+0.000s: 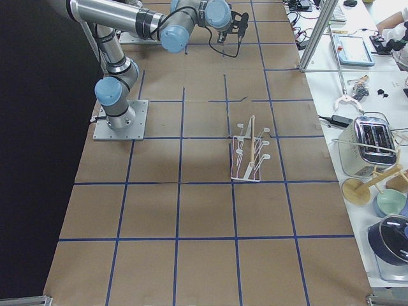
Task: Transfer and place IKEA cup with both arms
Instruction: 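Lower the cup onto the white tray with the left gripper and release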
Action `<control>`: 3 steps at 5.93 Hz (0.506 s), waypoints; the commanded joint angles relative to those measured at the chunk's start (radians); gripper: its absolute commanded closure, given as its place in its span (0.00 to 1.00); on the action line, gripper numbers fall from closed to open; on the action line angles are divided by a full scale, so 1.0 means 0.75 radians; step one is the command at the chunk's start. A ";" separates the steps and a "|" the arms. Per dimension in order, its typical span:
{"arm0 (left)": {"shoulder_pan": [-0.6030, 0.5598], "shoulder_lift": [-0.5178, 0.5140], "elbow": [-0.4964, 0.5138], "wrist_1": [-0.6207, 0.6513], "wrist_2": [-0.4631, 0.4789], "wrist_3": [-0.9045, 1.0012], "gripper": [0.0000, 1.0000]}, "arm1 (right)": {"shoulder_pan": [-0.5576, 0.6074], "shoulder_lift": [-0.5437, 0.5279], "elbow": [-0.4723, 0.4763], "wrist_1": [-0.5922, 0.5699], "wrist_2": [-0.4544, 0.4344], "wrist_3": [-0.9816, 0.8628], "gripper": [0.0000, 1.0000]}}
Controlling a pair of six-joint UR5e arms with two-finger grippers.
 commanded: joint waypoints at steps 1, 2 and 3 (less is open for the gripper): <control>0.001 -0.206 -0.049 0.408 0.371 0.001 0.96 | 0.177 0.015 -0.124 -0.007 -0.584 0.020 0.00; 0.013 -0.251 -0.108 0.555 0.419 0.013 0.96 | 0.263 0.017 -0.124 -0.009 -0.814 0.075 0.00; 0.080 -0.282 -0.169 0.670 0.434 0.024 0.96 | 0.315 0.033 -0.126 -0.007 -0.864 0.132 0.00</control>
